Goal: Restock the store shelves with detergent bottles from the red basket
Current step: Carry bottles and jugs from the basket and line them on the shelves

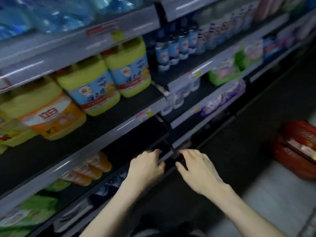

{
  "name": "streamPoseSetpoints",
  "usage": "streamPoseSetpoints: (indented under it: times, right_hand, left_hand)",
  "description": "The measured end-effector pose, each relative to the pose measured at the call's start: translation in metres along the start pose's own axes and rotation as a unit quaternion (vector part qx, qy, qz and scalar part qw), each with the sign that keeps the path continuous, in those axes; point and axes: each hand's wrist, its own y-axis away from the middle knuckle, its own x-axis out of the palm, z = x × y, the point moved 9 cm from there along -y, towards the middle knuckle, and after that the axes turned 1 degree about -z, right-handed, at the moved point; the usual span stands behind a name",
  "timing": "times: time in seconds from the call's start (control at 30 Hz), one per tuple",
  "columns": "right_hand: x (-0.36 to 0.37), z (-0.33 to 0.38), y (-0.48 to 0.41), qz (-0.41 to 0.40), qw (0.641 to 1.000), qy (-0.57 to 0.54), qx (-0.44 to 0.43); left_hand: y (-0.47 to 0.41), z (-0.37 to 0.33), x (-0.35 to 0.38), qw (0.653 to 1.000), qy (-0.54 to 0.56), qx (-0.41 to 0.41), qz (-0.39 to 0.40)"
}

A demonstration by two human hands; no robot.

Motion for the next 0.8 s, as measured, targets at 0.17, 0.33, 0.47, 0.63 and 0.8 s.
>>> streamPoseSetpoints:
  times: [0.17, 0.33, 0.47, 0.63, 0.8]
  right_hand:
    - [0.0, -0.087, 0.021, 0.006, 0.993, 0.004, 0.117]
    - [-0.004, -0.156, 0.034, 0.03, 0.976, 0.015, 0.216]
    - [-0.015, -0.207, 0.033, 0.045, 0.955, 0.029, 0.292]
    - [-0.034, -0.262, 0.024, 0.053, 0.927, 0.017, 0.372]
    - [-0.058, -0.314, 0.019, 0.031, 0.9, -0.007, 0.435]
  left_hand:
    - [-0.038, -0.071, 0.042, 0.994, -0.052, 0.072, 0.062]
    - [-0.079, -0.139, 0.073, 0.979, -0.088, 0.149, 0.108]
    - [-0.118, -0.2, 0.087, 0.961, -0.109, 0.22, 0.127]
    - [-0.166, -0.268, 0.096, 0.934, -0.146, 0.291, 0.148]
    - [-0.209, -0.334, 0.112, 0.904, -0.177, 0.343, 0.182]
